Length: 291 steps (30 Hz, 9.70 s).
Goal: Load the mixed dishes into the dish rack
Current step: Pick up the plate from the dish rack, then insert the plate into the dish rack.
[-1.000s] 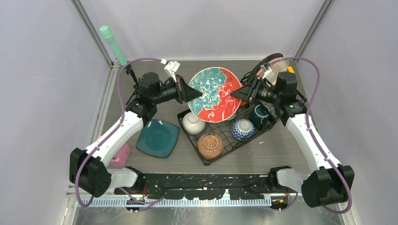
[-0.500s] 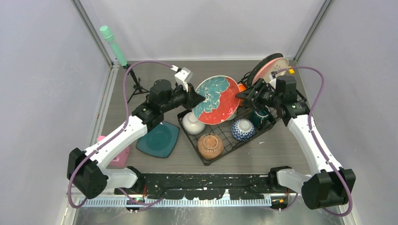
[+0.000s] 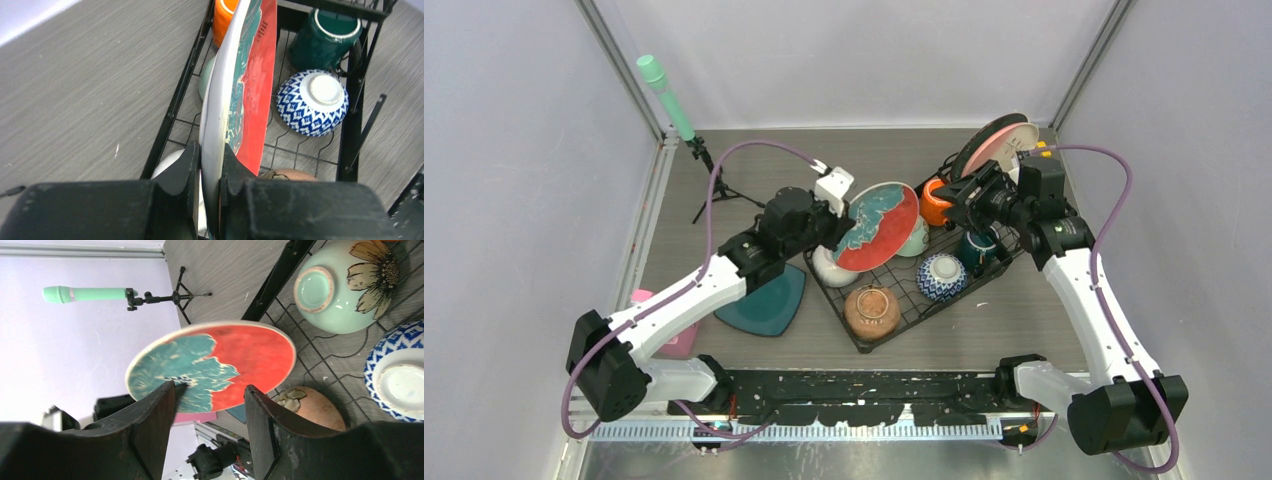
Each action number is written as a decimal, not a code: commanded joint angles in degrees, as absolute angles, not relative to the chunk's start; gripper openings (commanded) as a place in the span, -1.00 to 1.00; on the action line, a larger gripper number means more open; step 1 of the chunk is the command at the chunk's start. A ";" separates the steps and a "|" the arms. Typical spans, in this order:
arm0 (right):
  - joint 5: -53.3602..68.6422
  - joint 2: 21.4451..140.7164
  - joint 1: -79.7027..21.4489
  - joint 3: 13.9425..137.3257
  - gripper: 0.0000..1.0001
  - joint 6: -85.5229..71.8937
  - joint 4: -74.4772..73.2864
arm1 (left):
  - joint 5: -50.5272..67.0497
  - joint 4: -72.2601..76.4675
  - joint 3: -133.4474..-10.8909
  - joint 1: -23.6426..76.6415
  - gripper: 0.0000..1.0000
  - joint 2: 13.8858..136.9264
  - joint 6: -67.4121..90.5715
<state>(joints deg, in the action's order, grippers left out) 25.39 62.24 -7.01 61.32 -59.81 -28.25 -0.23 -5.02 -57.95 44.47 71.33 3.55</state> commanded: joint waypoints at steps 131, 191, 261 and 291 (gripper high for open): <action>-15.89 56.43 -26.98 72.12 -0.99 -74.89 -34.15 | -27.50 30.55 -61.23 68.11 0.26 81.99 -31.90; -20.18 78.79 -2.82 96.36 -0.99 -47.55 -44.46 | -17.88 -11.73 -41.50 36.51 0.99 51.06 21.24; -22.54 89.06 -2.66 92.95 -0.99 -49.78 -42.43 | -12.17 -22.33 -37.86 22.99 0.96 53.88 27.86; -6.15 84.21 -1.98 100.51 0.33 -39.17 -46.74 | -10.43 -25.91 -39.26 16.84 0.96 57.82 26.28</action>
